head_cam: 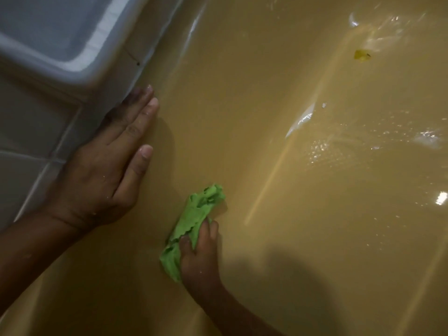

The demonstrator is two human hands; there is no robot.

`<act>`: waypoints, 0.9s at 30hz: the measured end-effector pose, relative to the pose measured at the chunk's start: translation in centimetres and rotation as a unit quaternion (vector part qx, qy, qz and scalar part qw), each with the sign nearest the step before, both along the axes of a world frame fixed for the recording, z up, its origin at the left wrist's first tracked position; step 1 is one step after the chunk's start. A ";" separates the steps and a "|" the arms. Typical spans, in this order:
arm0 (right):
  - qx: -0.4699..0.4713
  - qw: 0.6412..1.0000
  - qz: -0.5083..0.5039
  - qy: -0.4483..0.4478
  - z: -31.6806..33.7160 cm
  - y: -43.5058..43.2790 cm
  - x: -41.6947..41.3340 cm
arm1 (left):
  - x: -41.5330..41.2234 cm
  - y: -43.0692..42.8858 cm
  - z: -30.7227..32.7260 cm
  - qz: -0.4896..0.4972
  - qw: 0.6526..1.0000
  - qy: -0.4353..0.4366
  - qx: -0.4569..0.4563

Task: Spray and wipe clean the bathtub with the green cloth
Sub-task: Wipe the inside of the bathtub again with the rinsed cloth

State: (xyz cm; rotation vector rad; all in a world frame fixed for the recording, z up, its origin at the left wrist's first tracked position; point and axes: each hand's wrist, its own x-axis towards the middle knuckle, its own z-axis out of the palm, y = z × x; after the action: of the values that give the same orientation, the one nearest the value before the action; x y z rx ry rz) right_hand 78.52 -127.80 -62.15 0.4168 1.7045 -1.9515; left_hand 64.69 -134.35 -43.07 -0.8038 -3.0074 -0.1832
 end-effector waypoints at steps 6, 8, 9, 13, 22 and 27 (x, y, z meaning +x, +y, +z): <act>0.010 0.985 -0.059 0.161 5.8 2.4 -6.6 | -0.6 0.7 0.3 -0.005 1.000 0.002 0.006; 0.037 0.976 -0.069 0.201 6.9 4.0 -9.6 | -0.9 0.8 0.3 -0.005 1.000 -0.001 0.013; 0.046 0.973 -0.073 0.214 7.4 4.8 -11.0 | -1.1 0.9 0.2 -0.006 1.000 -0.004 0.016; 0.084 0.960 -0.104 0.248 8.8 7.6 -16.3 | -1.8 1.2 0.2 -0.011 1.000 -0.007 0.007; 0.085 0.973 -0.168 0.132 6.6 13.8 -27.2 | -4.1 2.9 -0.1 -0.013 1.000 -0.006 -0.027; 0.101 0.974 -0.176 0.097 3.1 14.9 -28.3 | -5.7 3.5 -0.3 -0.013 0.999 -0.009 -0.030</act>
State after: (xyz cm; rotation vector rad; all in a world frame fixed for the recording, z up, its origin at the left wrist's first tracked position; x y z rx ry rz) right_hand 50.24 -112.93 -59.10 0.6600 2.0821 -2.1278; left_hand 59.04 -130.80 -43.41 -0.8525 -3.0331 -0.1002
